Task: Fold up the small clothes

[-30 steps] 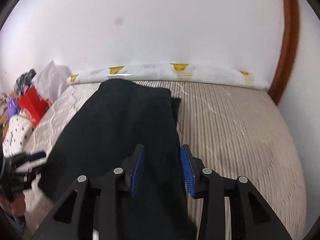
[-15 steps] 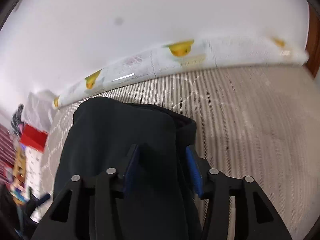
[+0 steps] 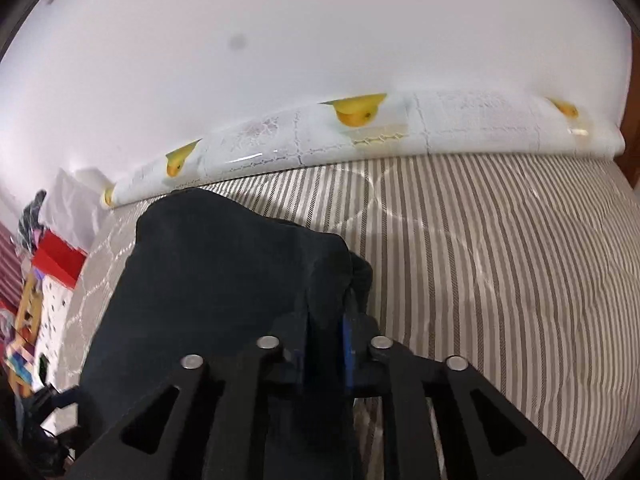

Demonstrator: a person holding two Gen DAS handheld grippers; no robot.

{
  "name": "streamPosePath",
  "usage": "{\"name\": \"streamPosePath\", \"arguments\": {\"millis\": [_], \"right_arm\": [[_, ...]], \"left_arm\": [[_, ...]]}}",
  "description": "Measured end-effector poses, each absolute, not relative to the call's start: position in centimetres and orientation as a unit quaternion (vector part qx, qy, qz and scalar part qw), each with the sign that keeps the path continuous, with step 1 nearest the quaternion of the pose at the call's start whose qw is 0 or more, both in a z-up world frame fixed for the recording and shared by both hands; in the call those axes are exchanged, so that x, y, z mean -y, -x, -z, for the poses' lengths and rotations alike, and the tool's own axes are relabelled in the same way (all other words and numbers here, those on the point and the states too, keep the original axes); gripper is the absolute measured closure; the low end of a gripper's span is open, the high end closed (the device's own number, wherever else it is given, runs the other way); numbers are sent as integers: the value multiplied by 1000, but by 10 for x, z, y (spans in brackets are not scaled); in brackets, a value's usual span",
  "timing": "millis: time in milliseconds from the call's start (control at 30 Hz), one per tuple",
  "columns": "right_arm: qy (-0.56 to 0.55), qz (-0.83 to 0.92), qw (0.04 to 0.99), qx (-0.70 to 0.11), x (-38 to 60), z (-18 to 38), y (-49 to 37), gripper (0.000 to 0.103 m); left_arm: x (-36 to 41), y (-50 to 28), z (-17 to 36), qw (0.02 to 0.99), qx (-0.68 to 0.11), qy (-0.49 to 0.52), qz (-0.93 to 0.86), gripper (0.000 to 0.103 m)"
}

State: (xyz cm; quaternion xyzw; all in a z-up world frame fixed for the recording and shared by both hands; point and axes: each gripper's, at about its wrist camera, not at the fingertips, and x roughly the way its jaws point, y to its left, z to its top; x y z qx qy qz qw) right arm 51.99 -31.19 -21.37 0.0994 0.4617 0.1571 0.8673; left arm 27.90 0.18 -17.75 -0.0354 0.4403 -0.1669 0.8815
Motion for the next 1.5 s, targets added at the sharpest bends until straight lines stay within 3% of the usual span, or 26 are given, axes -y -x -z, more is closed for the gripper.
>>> {"name": "streamPosePath", "arguments": {"millis": [133,267,300,333,367,500,600,700,767,900,933,1100,1167,1200,1233,1367,1500], "right_arm": [[-88,-163,874,-450,322,199,-489,64],[-95,-171,861,-470,325,211,-472,63],[-99,-172,856,-477,325,215,-472,66],[-106,-178,853,-479,325,219,-471,87],[-113,-199,848,-478,325,218,-469,101],[-108,-210,878,-416,339,193,-448,100],[-69,-180,873,-447,331,209,-449,99],[-5,-123,872,-474,322,222,-440,97],[-10,-120,874,-470,326,215,-422,89],[-49,-136,872,-467,340,211,-384,61],[-67,-143,871,-466,345,213,-375,58],[-144,-178,846,-481,349,232,-361,58],[-151,-190,844,-477,344,236,-359,69],[-148,-196,846,-474,341,237,-357,87],[-141,-187,852,-469,343,235,-355,94],[-159,-195,880,-403,366,210,-336,98],[-146,-175,879,-418,359,212,-340,97]], "left_arm": [[-6,-274,178,881,-442,45,166,45],[-7,-270,178,881,-445,50,153,45],[-6,-269,178,881,-446,50,149,45],[-5,-269,177,881,-448,49,145,45],[-4,-269,177,882,-449,44,138,45],[1,-269,173,883,-449,31,131,45],[4,-267,171,885,-449,18,123,45],[5,-264,169,886,-448,13,116,45],[4,-258,168,888,-446,10,114,45],[1,-247,168,889,-443,14,118,45],[1,-245,168,889,-442,15,120,45],[3,-235,170,889,-442,15,121,44],[4,-232,170,889,-442,13,119,44],[4,-231,169,889,-442,11,118,44],[4,-231,169,889,-443,11,119,44],[3,-227,170,888,-445,10,119,42],[5,-225,170,890,-443,3,112,42]]}}
